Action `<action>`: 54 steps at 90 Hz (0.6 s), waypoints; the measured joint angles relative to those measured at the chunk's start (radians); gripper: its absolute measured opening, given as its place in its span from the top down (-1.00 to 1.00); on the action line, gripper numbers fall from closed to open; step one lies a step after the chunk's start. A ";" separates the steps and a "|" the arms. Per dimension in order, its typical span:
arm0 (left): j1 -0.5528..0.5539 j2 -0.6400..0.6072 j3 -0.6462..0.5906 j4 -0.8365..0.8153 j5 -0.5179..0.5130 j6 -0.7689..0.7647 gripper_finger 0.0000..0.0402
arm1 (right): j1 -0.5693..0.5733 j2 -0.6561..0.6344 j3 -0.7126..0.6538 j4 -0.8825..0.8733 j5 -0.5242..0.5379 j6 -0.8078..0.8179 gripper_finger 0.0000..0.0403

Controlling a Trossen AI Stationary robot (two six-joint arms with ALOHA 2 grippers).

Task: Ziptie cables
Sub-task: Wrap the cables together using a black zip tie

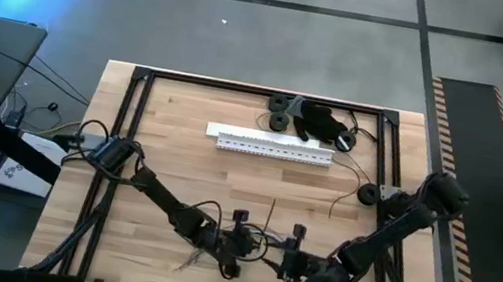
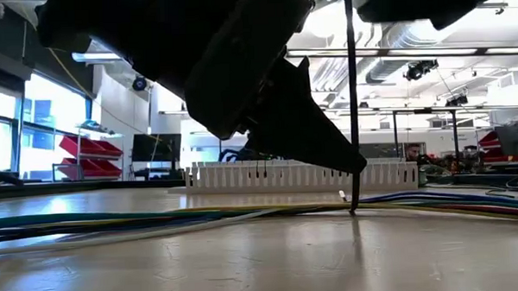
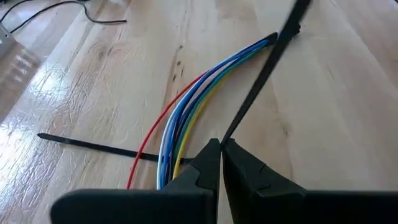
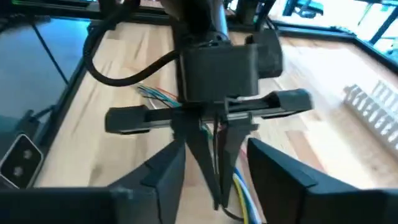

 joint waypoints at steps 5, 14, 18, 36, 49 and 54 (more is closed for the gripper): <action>0.001 0.000 0.000 -0.001 0.000 0.000 1.00 | -0.010 0.021 0.000 0.027 -0.013 -0.005 0.16; 0.002 0.000 0.000 0.000 0.000 0.000 1.00 | -0.024 0.032 0.000 0.051 -0.014 -0.015 0.26; 0.002 0.000 0.000 -0.001 0.000 0.000 1.00 | -0.027 0.032 0.000 0.054 -0.005 -0.015 0.34; 0.002 0.000 0.000 -0.001 -0.003 0.010 1.00 | -0.026 0.032 0.000 0.048 0.017 -0.031 0.93; 0.002 -0.002 0.000 0.004 -0.010 0.044 0.90 | -0.026 0.032 0.000 0.002 0.017 0.050 0.99; 0.002 -0.003 0.000 0.027 -0.010 0.067 0.83 | -0.026 0.032 0.000 -0.030 0.016 0.090 0.99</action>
